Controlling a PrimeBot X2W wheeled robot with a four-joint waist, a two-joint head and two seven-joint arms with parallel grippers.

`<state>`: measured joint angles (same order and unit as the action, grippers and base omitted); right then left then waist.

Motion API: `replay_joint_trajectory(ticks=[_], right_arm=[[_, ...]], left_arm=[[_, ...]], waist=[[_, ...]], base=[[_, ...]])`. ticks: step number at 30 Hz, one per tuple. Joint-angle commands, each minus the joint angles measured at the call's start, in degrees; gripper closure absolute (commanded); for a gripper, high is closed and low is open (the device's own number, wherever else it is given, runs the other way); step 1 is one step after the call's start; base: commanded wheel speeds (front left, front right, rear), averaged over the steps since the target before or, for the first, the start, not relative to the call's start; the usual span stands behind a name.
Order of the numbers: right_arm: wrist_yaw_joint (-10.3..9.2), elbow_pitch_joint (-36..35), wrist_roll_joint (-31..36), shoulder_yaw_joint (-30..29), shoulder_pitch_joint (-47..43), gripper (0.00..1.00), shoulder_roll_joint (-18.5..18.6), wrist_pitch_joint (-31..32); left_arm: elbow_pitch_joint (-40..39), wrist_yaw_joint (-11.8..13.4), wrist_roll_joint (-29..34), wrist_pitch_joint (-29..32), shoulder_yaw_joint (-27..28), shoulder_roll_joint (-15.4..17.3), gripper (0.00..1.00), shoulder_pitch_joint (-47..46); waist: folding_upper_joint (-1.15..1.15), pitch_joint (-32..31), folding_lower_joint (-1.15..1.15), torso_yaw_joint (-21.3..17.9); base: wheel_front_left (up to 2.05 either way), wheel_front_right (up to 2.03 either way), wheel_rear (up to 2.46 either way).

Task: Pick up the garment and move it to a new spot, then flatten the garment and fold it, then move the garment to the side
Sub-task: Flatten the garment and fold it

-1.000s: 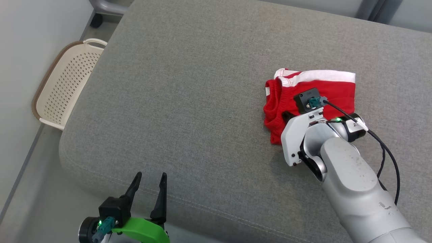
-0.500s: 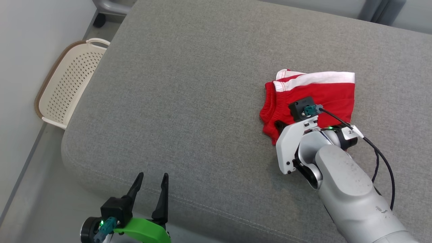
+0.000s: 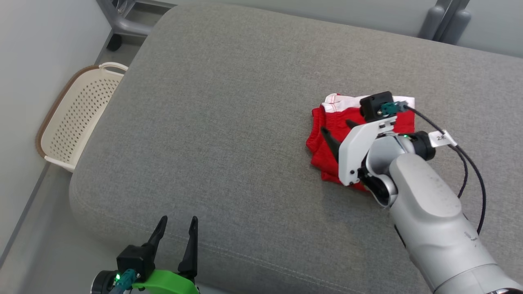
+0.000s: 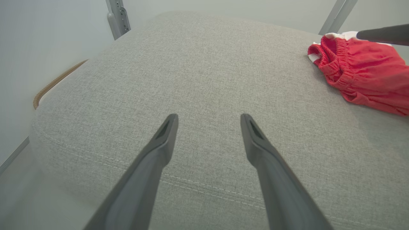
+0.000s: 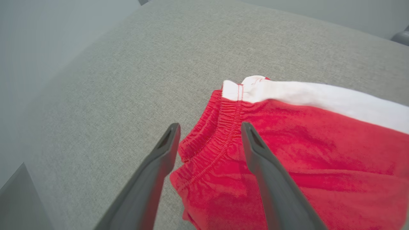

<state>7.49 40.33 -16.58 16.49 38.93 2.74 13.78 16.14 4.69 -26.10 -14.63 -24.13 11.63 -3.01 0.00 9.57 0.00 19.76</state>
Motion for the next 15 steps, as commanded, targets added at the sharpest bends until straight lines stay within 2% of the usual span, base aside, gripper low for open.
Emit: replay_joint_trajectory(ticks=[1,10,15], right_arm=[[-0.02,0.0,1.2,-2.8,0.6,0.00,0.3,2.2],[-0.02,-3.4,12.1,-22.7,-0.6,0.00,0.2,17.3],[-0.02,-5.4,13.0,-27.3,-1.7,0.00,0.2,21.2]], left_arm=[[-0.5,0.5,-0.3,0.2,0.1,0.7,0.00,0.8],[-2.8,1.2,-0.4,1.4,-0.3,1.8,0.00,2.5],[-3.5,1.2,-0.4,1.7,-0.6,2.1,0.00,2.2]], waist=[[0.00,-1.4,0.00,-1.3],[0.00,-2.5,0.00,-3.2],[0.00,-1.7,0.00,-3.3]], base=[[0.00,0.00,0.00],[0.00,0.00,0.00],[0.00,0.00,0.00]])
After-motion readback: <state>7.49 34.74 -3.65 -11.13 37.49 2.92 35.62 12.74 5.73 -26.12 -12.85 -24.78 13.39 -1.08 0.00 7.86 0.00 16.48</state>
